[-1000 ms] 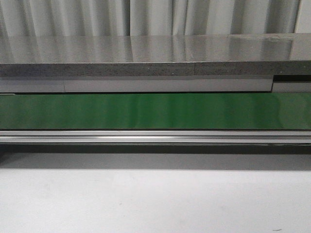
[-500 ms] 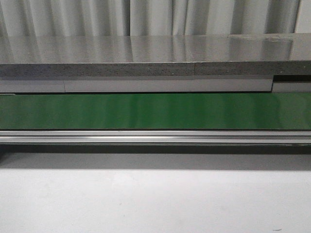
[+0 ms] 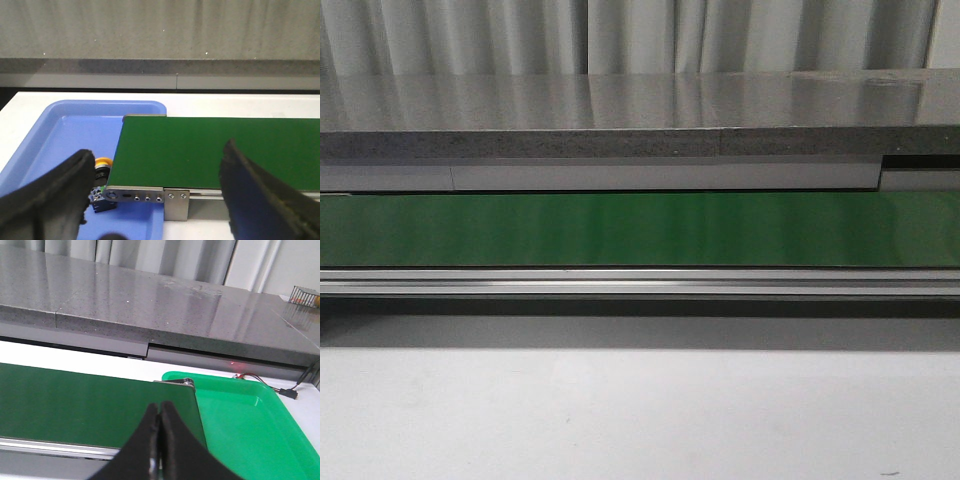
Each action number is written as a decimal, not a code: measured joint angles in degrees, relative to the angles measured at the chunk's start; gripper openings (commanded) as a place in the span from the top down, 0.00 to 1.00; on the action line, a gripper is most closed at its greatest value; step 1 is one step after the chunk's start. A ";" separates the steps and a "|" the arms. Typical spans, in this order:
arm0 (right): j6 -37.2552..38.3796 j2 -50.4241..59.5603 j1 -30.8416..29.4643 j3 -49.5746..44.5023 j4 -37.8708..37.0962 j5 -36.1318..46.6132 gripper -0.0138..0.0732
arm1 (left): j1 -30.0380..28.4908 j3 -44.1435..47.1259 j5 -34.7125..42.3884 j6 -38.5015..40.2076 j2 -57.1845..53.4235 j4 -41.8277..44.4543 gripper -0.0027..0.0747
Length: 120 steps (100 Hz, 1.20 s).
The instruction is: Move button from right to left
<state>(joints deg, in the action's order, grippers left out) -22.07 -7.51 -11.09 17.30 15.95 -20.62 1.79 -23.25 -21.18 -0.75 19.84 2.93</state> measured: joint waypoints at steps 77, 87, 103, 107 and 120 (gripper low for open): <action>0.00 0.00 0.00 0.00 0.00 0.00 0.92 | 0.52 3.97 -2.74 0.00 -7.75 -0.35 0.96; 0.00 0.00 0.00 0.00 0.00 0.00 0.92 | 0.52 3.97 -2.74 0.00 -7.75 -0.46 0.96; 0.00 0.00 0.00 0.00 0.00 0.00 0.92 | 0.52 3.97 -2.74 0.00 -7.75 -0.46 0.96; 0.00 0.00 0.00 0.00 0.00 0.00 0.92 | 0.52 3.97 -2.74 0.00 -7.75 -0.46 0.96; 0.00 0.00 0.00 0.00 0.00 0.00 0.92 | 0.52 3.97 -2.74 0.00 -7.75 -0.46 0.96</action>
<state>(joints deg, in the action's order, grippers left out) -22.07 -7.51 -11.09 17.30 15.95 -20.62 2.32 -19.28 -23.92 -0.75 12.09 2.47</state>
